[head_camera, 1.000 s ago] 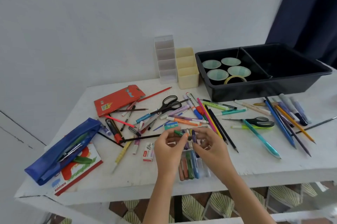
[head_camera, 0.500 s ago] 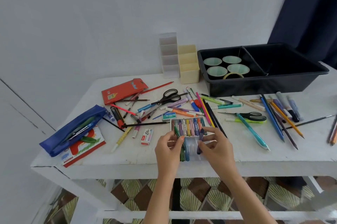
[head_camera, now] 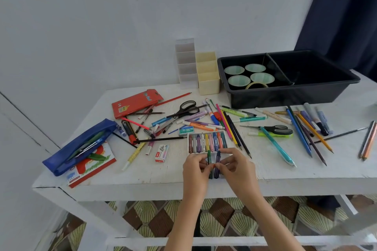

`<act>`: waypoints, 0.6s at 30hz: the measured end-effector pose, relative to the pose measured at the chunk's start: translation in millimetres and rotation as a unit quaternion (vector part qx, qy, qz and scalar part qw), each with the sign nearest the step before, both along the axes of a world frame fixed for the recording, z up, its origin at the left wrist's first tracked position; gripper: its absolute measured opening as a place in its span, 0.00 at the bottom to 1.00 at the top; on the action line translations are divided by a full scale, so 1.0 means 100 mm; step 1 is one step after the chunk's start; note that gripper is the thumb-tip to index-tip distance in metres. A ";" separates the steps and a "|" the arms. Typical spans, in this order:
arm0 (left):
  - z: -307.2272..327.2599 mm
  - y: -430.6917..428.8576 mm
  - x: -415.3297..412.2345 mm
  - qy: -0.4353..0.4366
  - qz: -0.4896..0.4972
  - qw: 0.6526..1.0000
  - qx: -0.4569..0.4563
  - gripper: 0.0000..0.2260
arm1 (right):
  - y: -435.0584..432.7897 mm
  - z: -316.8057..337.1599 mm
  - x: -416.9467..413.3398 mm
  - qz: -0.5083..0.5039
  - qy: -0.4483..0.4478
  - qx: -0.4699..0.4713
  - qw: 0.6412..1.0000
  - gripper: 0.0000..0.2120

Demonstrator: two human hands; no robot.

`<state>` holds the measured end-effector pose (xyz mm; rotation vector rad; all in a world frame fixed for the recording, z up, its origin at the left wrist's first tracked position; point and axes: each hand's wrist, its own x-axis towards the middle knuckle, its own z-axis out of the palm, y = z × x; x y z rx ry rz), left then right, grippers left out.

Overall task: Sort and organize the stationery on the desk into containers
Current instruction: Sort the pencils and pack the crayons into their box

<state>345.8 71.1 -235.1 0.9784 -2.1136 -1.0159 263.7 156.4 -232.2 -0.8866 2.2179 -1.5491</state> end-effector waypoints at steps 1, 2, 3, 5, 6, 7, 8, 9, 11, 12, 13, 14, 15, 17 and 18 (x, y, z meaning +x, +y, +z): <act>0.00 0.01 0.00 -0.006 0.000 1.000 -0.011 0.15 | 0.00 -0.01 -0.01 0.003 0.003 0.002 1.000 0.16; 0.00 0.03 -0.01 -0.007 0.001 1.000 -0.016 0.16 | -0.01 -0.03 -0.01 0.005 0.004 0.004 1.000 0.16; 0.01 0.05 -0.01 -0.008 0.000 1.000 -0.023 0.16 | -0.01 -0.04 -0.02 0.007 0.005 0.004 1.000 0.17; 0.00 0.07 0.00 -0.015 -0.005 0.999 -0.041 0.16 | -0.02 -0.05 -0.02 0.010 0.010 0.003 1.000 0.17; 0.00 0.08 -0.01 -0.020 -0.008 0.999 -0.047 0.16 | -0.02 -0.06 -0.03 0.011 0.014 0.002 1.000 0.17; -0.02 0.08 -0.01 -0.026 -0.012 0.998 -0.050 0.16 | -0.03 -0.07 -0.03 0.013 0.016 0.000 1.000 0.17; -0.02 0.08 -0.01 -0.031 -0.012 0.998 -0.051 0.16 | -0.03 -0.08 -0.03 0.014 0.016 -0.001 1.000 0.17; -0.03 0.08 -0.01 -0.037 -0.012 0.998 -0.051 0.16 | -0.04 -0.09 -0.04 0.015 0.016 -0.001 1.000 0.16; -0.03 0.07 -0.01 -0.051 -0.015 0.998 -0.046 0.17 | -0.06 -0.11 -0.03 0.016 0.023 0.002 1.000 0.15; -0.03 0.07 0.00 -0.057 -0.018 0.997 -0.048 0.18 | -0.07 -0.12 -0.03 0.017 0.039 0.005 0.999 0.15; -0.02 0.07 0.00 -0.065 -0.023 0.997 -0.046 0.18 | -0.08 -0.14 -0.02 0.017 0.065 0.010 0.998 0.15; -0.01 0.07 0.00 -0.070 -0.020 0.996 -0.043 0.18 | -0.09 -0.15 0.00 0.016 0.094 0.019 0.995 0.14; 0.00 0.06 -0.01 -0.075 -0.019 0.996 -0.038 0.17 | -0.09 -0.16 0.01 0.016 0.120 0.033 0.992 0.13; 0.02 0.06 -0.03 -0.081 -0.010 0.996 -0.024 0.16 | -0.10 -0.17 0.03 0.019 0.154 0.060 0.986 0.11; 0.02 0.07 -0.03 -0.084 -0.004 0.996 -0.024 0.14 | -0.10 -0.17 0.04 0.023 0.165 0.070 0.983 0.10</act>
